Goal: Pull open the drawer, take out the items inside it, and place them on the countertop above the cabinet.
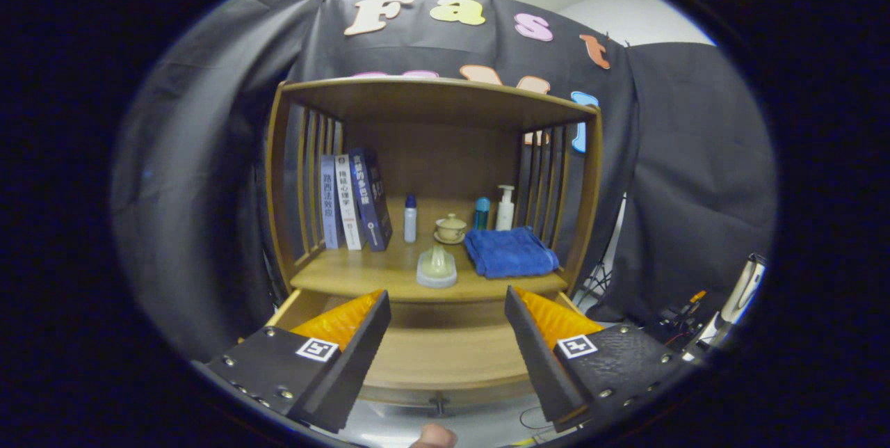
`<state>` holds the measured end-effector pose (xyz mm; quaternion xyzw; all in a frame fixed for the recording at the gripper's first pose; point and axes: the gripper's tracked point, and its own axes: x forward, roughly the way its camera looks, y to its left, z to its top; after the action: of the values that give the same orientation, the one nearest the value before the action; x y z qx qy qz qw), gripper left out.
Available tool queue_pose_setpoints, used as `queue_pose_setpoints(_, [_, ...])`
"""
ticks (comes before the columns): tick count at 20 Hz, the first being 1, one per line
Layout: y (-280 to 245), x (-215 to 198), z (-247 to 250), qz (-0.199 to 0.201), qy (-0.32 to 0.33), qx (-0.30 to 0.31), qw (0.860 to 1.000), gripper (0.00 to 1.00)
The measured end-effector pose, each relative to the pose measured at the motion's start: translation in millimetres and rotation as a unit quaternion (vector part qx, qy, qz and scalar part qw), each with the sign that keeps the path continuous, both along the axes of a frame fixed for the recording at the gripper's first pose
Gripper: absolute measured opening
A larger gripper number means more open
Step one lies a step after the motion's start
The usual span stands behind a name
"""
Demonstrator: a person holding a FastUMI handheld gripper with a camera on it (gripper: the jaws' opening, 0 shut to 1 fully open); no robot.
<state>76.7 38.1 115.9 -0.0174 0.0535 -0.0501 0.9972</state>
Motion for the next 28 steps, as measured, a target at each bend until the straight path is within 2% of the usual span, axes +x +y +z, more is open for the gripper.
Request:
queue_pose_setpoints(7, [7,-28,-95,0.013,0.026,-0.005,1.0,0.99])
queue_pose_setpoints(9, [4,-29,-117,0.004,0.026,0.01,1.0,0.99])
queue_pose_setpoints(12, [14,-33,-149,0.015,0.026,0.044,0.999,0.99])
queue_pose_setpoints(19, [19,-36,-224,0.026,0.052,0.047,0.997,0.99])
queue_pose_setpoints(24, [11,-30,-248,0.012,0.066,0.048,0.997,0.99])
queue_pose_setpoints(28, [8,-20,-245,0.007,0.044,0.054,0.998,0.99])
